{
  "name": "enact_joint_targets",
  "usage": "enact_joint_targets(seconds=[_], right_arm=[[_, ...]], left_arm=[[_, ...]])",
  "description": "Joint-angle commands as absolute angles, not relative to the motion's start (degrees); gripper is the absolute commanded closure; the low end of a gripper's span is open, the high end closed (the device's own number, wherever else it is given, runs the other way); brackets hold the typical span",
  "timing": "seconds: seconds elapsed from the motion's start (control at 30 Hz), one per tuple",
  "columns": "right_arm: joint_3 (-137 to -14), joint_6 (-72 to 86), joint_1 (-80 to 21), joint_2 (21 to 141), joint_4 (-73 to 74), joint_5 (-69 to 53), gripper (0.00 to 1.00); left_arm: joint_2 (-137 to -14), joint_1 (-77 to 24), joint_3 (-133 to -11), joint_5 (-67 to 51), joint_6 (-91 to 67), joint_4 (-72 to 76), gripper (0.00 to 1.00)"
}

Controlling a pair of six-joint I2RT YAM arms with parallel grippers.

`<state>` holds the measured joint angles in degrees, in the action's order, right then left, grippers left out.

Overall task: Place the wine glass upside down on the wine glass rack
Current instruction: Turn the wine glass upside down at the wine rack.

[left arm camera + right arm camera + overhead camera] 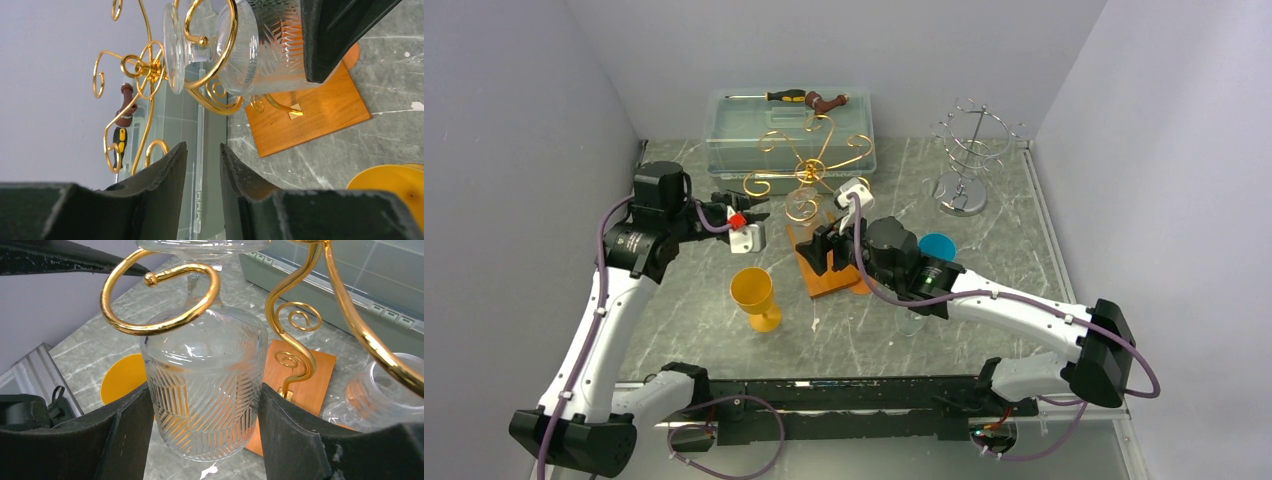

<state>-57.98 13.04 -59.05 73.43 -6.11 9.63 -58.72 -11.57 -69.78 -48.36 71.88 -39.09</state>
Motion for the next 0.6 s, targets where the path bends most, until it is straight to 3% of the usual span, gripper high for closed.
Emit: enact_joint_targets(seconds=[0.0,0.57], right_arm=[[-56.44,15.34,-59.87,70.34,-13.85,15.01,0.85],[-59.46,6.58,-62.34,75.21,-18.81,15.02,0.86]], left_arm=[[-59.21,-12.75,-72.51,-47.82,72.61,-39.26,0.63],[-59.95,-13.62,-74.53,-45.04,72.59,-40.39,0.59]])
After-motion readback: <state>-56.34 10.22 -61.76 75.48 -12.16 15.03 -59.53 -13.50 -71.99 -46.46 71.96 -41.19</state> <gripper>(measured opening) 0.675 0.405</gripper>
